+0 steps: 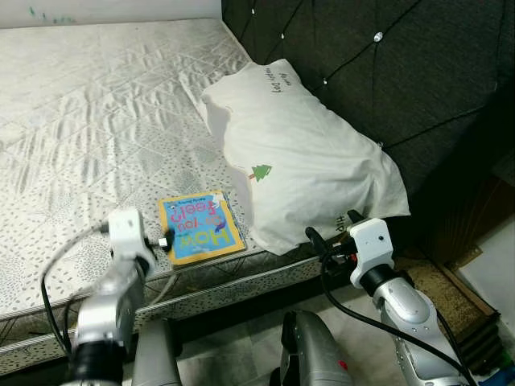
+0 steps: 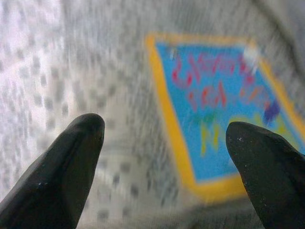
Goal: Clean up the room
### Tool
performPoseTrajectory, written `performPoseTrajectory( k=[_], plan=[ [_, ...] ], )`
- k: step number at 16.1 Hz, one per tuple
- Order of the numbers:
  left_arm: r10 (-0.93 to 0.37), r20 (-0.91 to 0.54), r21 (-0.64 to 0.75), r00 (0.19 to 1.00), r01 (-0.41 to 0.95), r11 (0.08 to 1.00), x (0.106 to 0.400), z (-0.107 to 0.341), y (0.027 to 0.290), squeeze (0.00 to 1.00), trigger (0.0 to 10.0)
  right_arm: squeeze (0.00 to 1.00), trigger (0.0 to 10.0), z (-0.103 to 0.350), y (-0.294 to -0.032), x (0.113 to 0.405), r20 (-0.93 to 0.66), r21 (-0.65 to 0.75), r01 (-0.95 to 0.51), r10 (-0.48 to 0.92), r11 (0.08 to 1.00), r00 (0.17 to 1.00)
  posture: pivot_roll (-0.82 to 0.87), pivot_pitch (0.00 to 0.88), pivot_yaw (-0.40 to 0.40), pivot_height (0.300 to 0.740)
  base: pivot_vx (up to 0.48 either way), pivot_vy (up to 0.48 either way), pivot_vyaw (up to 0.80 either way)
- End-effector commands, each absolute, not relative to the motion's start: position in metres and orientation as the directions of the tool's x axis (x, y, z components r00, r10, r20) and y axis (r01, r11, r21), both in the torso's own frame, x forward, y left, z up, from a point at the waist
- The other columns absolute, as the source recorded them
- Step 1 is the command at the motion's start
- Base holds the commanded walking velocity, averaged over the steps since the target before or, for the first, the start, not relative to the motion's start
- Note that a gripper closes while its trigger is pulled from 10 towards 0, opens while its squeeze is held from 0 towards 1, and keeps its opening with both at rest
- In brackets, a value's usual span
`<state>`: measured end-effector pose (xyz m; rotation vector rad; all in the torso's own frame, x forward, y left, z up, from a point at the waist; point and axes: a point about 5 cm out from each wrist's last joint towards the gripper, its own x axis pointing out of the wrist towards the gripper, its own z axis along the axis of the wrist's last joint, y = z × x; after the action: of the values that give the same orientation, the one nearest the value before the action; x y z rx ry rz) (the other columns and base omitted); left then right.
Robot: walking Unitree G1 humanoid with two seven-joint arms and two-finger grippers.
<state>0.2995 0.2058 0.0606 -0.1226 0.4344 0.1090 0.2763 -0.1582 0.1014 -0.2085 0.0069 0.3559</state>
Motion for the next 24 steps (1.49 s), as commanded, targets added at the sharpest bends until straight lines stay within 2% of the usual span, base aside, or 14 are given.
performPoseTrajectory(
  k=[1, 3, 10, 24],
  plan=[
    [0.062, -0.455, -0.094, 0.889, -0.117, 0.989, 0.297, 0.054, 0.203, 0.00, 10.0, 0.00, 10.0, 0.101, -0.158, 0.277, -0.048, -0.210, -0.351, 0.349, 0.913, 0.936, -0.05, 0.091, -0.080, 0.571, 0.000, 0.000, 0.00],
    [-0.015, -0.501, -0.116, 0.866, -0.050, 0.992, 0.292, 0.045, 0.191, 0.00, 10.0, 0.00, 10.0, 0.100, -0.158, 0.276, -0.050, -0.210, -0.352, 0.349, 0.912, 0.936, -0.05, 0.091, -0.080, 0.571, 0.000, 0.000, 0.00],
    [-0.014, -0.599, -0.106, 0.801, -0.062, 0.993, 0.291, 0.021, 0.190, 0.00, 10.0, 0.00, 10.0, 0.101, -0.157, 0.277, -0.045, -0.217, -0.355, 0.354, 0.909, 0.934, -0.06, 0.094, -0.083, 0.571, 0.000, 0.000, 0.00],
    [0.030, -0.603, -0.109, 0.797, -0.119, 0.987, 0.306, 0.018, 0.208, 0.00, 10.0, 0.00, 10.0, 0.101, -0.158, 0.275, -0.046, -0.224, -0.358, 0.357, 0.906, 0.933, -0.08, 0.093, -0.077, 0.571, 0.000, 0.000, 0.00]
  ],
)
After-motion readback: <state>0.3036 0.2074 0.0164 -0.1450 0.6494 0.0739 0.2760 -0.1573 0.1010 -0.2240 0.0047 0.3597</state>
